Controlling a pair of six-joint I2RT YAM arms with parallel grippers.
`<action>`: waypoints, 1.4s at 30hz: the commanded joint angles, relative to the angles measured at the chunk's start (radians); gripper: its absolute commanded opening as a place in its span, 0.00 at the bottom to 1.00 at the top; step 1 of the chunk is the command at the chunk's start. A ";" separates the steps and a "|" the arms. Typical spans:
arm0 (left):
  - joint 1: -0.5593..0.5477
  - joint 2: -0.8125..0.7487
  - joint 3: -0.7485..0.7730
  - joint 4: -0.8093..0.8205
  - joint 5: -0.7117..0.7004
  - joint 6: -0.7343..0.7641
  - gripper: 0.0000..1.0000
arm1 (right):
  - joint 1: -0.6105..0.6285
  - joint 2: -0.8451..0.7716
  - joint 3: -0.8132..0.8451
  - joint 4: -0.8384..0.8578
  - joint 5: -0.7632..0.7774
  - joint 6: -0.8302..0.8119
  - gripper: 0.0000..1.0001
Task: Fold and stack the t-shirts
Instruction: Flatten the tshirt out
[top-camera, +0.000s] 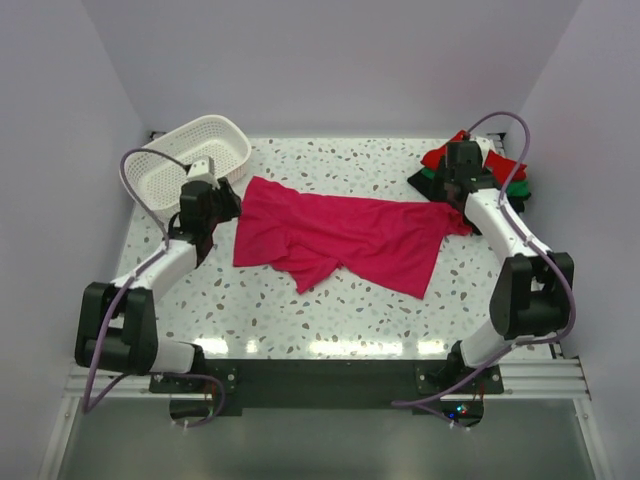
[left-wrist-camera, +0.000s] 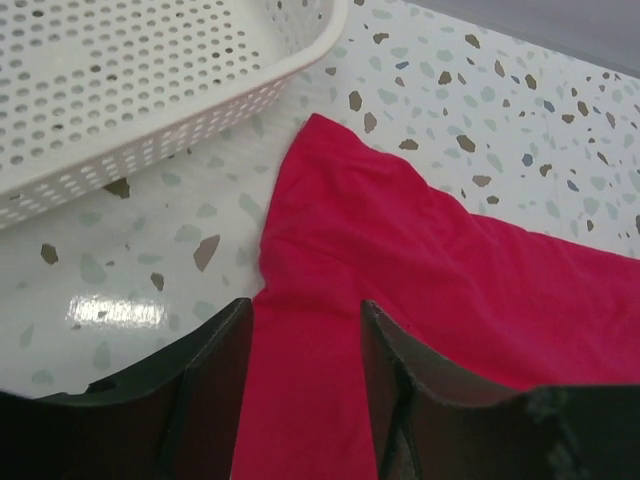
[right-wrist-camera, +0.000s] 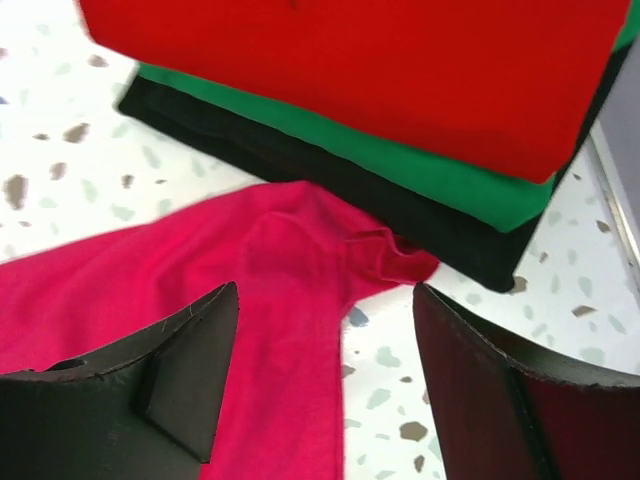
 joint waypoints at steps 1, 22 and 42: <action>-0.024 -0.072 -0.097 -0.021 -0.066 -0.034 0.50 | 0.004 -0.083 -0.016 0.092 -0.121 0.022 0.74; -0.107 -0.050 -0.245 -0.205 -0.185 -0.136 0.30 | 0.003 -0.173 -0.089 0.113 -0.249 0.024 0.75; -0.103 -0.034 -0.251 -0.159 -0.086 -0.105 0.00 | 0.029 -0.210 -0.105 0.101 -0.335 0.031 0.75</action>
